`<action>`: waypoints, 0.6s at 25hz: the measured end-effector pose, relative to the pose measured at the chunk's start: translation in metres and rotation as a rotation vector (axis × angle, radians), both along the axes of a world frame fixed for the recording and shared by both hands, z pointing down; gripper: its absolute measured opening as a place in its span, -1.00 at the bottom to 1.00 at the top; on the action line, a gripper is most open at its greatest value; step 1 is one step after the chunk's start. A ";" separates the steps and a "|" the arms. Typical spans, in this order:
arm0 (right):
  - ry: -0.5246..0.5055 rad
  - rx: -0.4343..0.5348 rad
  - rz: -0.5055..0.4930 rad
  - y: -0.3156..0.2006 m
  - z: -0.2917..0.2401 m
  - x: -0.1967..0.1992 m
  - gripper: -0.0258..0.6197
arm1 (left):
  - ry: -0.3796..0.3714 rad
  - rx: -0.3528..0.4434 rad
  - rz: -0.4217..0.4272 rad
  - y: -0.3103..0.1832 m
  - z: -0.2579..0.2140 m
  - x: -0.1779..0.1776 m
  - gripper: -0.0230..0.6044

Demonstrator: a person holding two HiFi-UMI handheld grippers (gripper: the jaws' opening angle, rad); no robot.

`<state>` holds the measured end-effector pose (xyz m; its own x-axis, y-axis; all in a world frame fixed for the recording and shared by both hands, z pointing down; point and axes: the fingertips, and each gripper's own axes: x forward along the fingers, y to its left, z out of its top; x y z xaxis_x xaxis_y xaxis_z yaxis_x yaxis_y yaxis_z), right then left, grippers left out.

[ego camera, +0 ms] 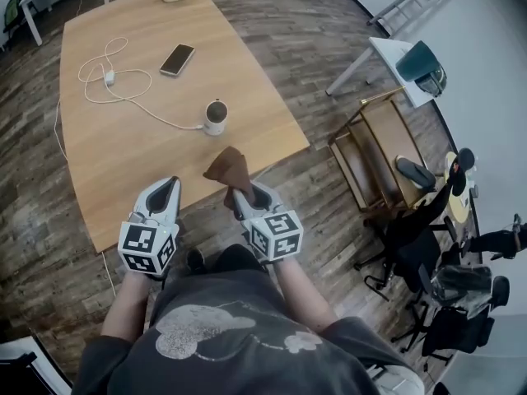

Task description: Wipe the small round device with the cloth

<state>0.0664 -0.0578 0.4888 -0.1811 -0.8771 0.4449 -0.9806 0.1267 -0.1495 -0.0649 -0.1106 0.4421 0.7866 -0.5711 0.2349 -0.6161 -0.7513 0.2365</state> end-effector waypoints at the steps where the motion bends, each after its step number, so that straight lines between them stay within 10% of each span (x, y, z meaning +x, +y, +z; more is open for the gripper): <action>1: 0.000 -0.001 0.001 -0.003 0.000 0.002 -0.68 | 0.000 -0.004 -0.001 -0.003 0.001 0.002 -0.87; 15: -0.013 0.008 -0.200 -0.108 -0.003 0.027 -0.68 | -0.054 -0.021 -0.093 -0.063 0.011 0.052 -0.87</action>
<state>0.0931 -0.1655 0.4854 -0.3581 -0.8266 0.4342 -0.9337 0.3203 -0.1603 -0.0133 -0.1740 0.4528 0.7164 -0.6354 0.2881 -0.6951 -0.6855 0.2167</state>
